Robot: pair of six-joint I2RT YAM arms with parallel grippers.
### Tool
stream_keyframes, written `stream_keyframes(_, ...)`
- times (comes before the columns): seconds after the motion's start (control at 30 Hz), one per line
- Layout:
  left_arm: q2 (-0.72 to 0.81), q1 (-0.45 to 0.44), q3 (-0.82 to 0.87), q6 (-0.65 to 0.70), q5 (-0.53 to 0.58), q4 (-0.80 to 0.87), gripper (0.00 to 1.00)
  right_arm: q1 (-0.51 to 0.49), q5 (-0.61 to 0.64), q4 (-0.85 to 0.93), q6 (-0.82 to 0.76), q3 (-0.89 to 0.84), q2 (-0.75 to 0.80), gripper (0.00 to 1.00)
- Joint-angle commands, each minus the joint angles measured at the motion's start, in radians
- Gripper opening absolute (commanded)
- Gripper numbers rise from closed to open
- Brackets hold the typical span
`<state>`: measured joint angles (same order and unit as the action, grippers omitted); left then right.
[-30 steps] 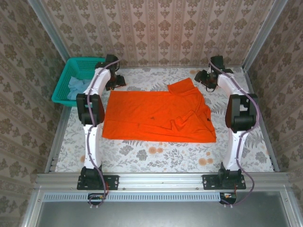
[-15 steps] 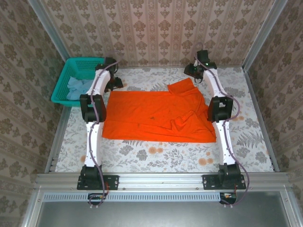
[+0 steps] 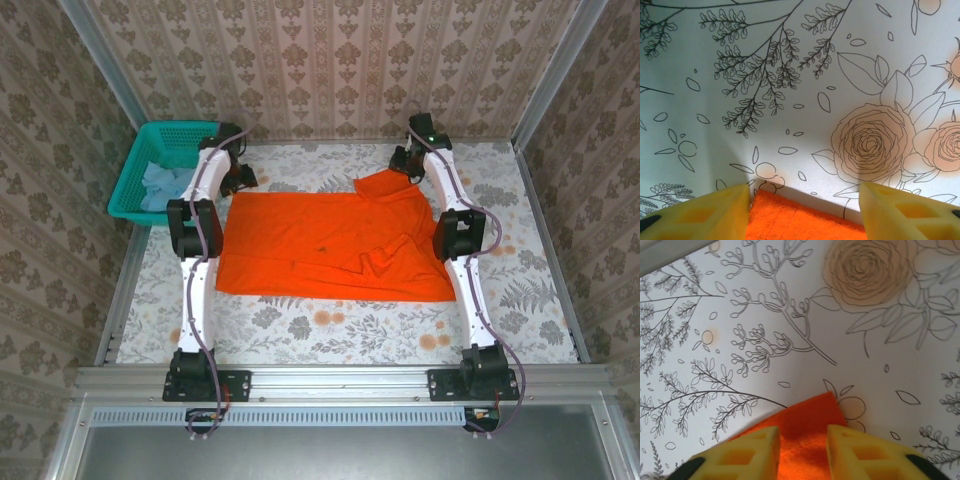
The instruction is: Fold and stack the t-shirts
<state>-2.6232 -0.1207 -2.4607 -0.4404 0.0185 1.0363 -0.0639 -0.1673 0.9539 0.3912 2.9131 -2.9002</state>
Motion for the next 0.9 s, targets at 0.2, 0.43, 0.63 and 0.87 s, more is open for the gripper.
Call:
stream_keyframes(0.2,-0.038,-0.017,0.045,-0.010,-0.067,-0.037,0.49,-0.007,0.015,0.080,-0.013,0.029,0.000,0.05)
stream_keyframes(0.43,-0.022,-0.051,0.057,-0.014,-0.055,-0.044,0.54,-0.010,-0.008,0.105,-0.021,0.030,0.062,0.00)
stream_keyframes(0.63,-0.002,-0.062,0.103,-0.022,-0.039,-0.073,0.41,-0.011,-0.030,0.108,-0.026,0.031,0.131,0.00)
stream_keyframes(0.87,0.031,-0.063,0.121,-0.016,-0.034,-0.088,0.20,-0.010,-0.053,0.170,-0.072,0.033,0.198,0.00)
